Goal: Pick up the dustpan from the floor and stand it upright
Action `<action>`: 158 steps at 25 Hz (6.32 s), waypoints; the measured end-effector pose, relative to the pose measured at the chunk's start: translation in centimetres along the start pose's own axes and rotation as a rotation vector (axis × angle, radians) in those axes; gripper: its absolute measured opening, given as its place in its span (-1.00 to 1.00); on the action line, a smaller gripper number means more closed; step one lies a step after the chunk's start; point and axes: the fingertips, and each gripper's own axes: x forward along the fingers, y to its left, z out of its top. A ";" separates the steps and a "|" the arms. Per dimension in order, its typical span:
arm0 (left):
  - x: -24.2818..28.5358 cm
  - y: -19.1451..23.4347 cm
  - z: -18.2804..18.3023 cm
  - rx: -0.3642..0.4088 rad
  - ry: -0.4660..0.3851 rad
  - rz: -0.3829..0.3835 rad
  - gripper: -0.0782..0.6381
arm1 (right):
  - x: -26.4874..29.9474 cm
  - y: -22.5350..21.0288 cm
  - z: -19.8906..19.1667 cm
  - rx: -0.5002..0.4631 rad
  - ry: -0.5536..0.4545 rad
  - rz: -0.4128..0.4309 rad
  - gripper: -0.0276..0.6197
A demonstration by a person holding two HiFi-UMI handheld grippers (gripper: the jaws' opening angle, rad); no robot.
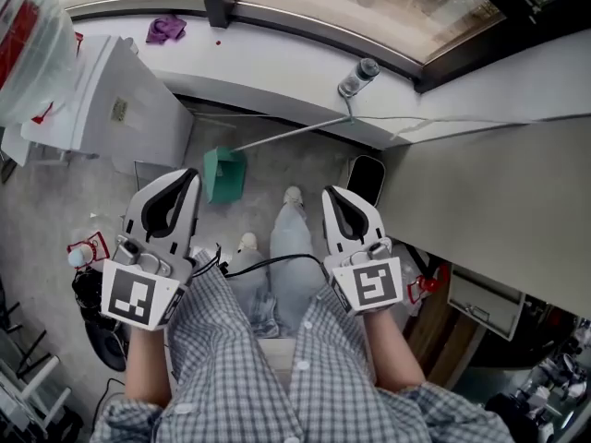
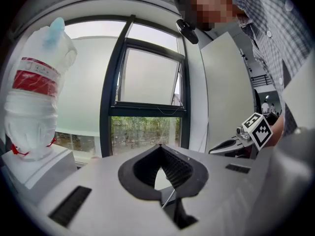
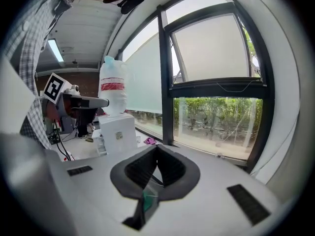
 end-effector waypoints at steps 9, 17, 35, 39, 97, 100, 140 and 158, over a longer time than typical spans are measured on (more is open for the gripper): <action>5.7 -0.3 -1.9 -0.021 0.045 -0.014 -0.76 | 3.2 -5.2 -3.4 0.033 0.061 0.018 -0.89; 10.3 -1.5 -4.5 -0.043 0.101 -0.076 -0.76 | 5.4 -9.5 -8.1 0.147 0.110 0.000 -0.89; 18.4 -1.7 -14.4 -0.117 0.285 -0.058 -0.76 | 15.0 -19.0 -18.6 0.344 0.176 -0.013 -0.89; 20.4 -2.3 -16.1 -0.099 0.299 -0.078 -0.76 | 16.9 -19.9 -20.6 0.393 0.191 -0.027 -0.89; 23.4 -1.0 -27.7 -0.203 0.394 -0.019 -0.76 | 30.9 -25.5 -43.0 0.983 0.292 -0.293 -0.57; 23.0 -1.1 -26.9 -0.193 0.381 -0.019 -0.76 | 30.3 -24.3 -41.7 0.993 0.273 -0.278 -0.60; 10.3 4.1 -20.0 -0.193 0.206 0.196 -0.76 | 31.2 -10.2 -23.8 0.362 0.275 -0.104 -0.65; -0.6 5.8 -22.1 -0.235 0.149 0.303 -0.76 | 32.3 1.5 -24.8 0.207 0.349 0.066 -0.55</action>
